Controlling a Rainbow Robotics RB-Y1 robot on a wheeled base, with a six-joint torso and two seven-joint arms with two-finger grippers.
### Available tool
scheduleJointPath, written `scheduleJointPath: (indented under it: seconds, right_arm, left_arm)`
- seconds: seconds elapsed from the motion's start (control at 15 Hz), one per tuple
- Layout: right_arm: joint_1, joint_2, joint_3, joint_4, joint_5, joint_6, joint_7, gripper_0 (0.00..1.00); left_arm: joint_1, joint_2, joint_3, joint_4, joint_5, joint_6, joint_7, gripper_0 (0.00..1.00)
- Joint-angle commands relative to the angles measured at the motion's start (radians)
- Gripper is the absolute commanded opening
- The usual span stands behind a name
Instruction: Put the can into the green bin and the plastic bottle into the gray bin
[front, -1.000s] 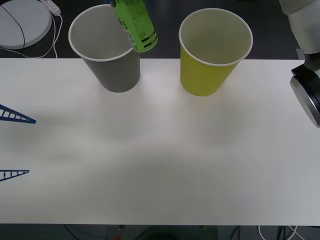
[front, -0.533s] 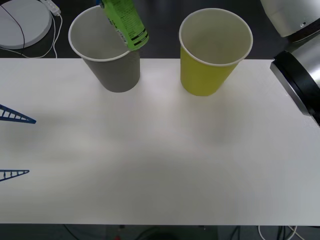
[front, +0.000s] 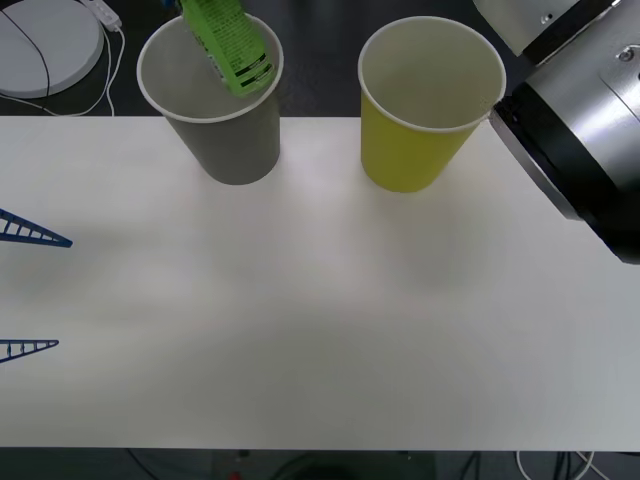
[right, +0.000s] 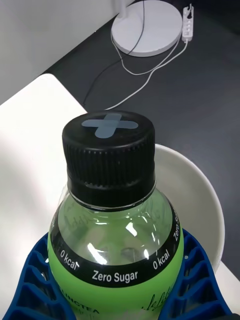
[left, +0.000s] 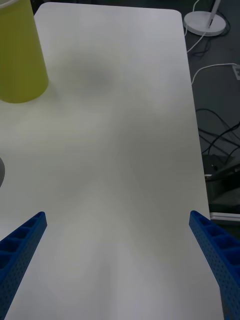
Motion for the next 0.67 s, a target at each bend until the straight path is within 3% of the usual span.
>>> scheduleJointPath:
  seconds: [0.07, 0.6, 0.67]
  right_arm:
    - [-0.031, 0.031, 0.006, 0.064, 0.004, 0.03, 0.0, 0.0]
    - [-0.054, 0.063, 0.047, 0.121, 0.008, 0.096, 0.0, 0.0]
    - [-0.054, 0.063, 0.047, 0.121, 0.008, 0.102, 0.0, 0.11]
  left_arm:
    - [0.0, 0.0, 0.0, 0.0, 0.0, 0.0, 0.0, 1.0]
    - [0.0, 0.0, 0.0, 0.0, 0.0, 0.0, 0.0, 1.0]
    - [0.0, 0.0, 0.0, 0.0, 0.0, 0.0, 0.0, 1.0]
